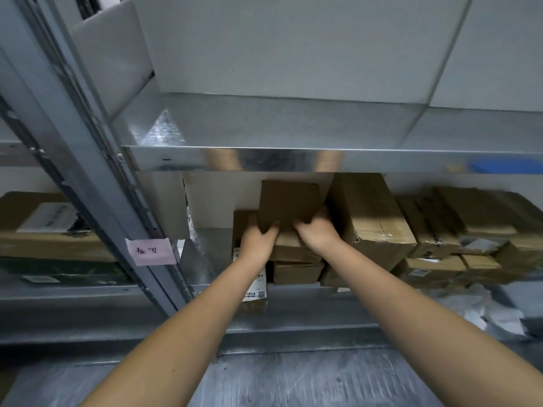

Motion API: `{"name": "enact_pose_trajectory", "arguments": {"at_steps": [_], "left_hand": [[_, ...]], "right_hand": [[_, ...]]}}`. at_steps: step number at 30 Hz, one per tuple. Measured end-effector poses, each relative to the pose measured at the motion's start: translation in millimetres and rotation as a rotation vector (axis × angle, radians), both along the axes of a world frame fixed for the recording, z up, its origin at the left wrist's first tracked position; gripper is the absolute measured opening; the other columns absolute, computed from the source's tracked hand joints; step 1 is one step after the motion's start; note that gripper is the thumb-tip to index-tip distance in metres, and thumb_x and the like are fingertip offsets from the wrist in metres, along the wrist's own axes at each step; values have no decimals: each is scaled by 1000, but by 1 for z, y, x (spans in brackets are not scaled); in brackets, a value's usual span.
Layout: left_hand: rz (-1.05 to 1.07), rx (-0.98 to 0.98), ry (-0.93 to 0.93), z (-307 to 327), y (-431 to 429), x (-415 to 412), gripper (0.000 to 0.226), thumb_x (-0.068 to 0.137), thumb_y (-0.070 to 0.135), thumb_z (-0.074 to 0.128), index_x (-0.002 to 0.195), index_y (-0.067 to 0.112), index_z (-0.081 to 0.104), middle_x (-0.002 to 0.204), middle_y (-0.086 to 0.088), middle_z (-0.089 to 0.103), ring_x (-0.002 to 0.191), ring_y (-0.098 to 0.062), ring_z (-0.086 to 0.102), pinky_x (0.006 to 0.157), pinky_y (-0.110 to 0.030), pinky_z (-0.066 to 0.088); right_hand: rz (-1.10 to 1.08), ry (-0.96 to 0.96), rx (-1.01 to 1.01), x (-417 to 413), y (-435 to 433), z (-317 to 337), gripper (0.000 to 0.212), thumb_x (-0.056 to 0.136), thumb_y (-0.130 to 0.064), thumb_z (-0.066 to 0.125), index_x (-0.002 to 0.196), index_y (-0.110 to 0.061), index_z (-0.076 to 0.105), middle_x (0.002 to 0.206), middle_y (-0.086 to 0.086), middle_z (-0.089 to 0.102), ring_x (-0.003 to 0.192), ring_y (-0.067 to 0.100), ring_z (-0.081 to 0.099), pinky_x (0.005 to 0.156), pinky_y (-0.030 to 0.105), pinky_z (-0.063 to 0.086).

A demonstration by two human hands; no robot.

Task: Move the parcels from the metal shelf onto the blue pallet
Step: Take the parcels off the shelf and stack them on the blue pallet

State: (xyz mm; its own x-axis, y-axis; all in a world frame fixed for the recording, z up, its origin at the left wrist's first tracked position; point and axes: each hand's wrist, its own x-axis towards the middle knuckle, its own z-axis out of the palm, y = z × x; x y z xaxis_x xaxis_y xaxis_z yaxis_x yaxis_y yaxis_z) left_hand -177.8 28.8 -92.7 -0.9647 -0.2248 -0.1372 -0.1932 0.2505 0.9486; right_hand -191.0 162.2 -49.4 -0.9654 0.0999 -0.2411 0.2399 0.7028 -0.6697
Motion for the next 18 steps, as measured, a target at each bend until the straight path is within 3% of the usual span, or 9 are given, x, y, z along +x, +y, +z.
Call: {"name": "enact_pose_trajectory", "arguments": {"at_steps": [4, 8, 16, 18], "left_hand": [[23, 8, 21, 12, -7, 32, 48, 90, 37, 63, 132, 17, 50, 118, 1, 62, 113, -20, 58, 88, -25, 39], [59, 40, 88, 29, -7, 69, 48, 91, 34, 63, 134, 17, 50, 120, 1, 64, 109, -15, 59, 93, -27, 44], [208, 34, 173, 64, 17, 150, 40, 93, 35, 60, 128, 15, 53, 122, -2, 62, 111, -18, 59, 99, -38, 47], [226, 22, 191, 67, 27, 166, 33, 94, 33, 58, 122, 16, 55, 123, -4, 61, 111, -19, 58, 99, -39, 47]], "right_hand": [[-44, 87, -127, 27, 0, 14, 59, 95, -37, 53, 139, 0, 36, 142, 19, 45, 129, 35, 45, 105, 37, 39], [-23, 110, -96, 56, 6, 28, 62, 98, -39, 44, 143, 0, 27, 150, 19, 30, 131, 35, 40, 102, 38, 36], [54, 199, -277, 115, 46, 50, 38, 101, -30, 33, 135, -16, 44, 134, 10, 48, 117, 26, 50, 101, 40, 41], [45, 221, -325, 129, 62, 48, 31, 102, -26, 32, 128, -21, 48, 128, 6, 52, 110, 21, 52, 92, 39, 45]]}}
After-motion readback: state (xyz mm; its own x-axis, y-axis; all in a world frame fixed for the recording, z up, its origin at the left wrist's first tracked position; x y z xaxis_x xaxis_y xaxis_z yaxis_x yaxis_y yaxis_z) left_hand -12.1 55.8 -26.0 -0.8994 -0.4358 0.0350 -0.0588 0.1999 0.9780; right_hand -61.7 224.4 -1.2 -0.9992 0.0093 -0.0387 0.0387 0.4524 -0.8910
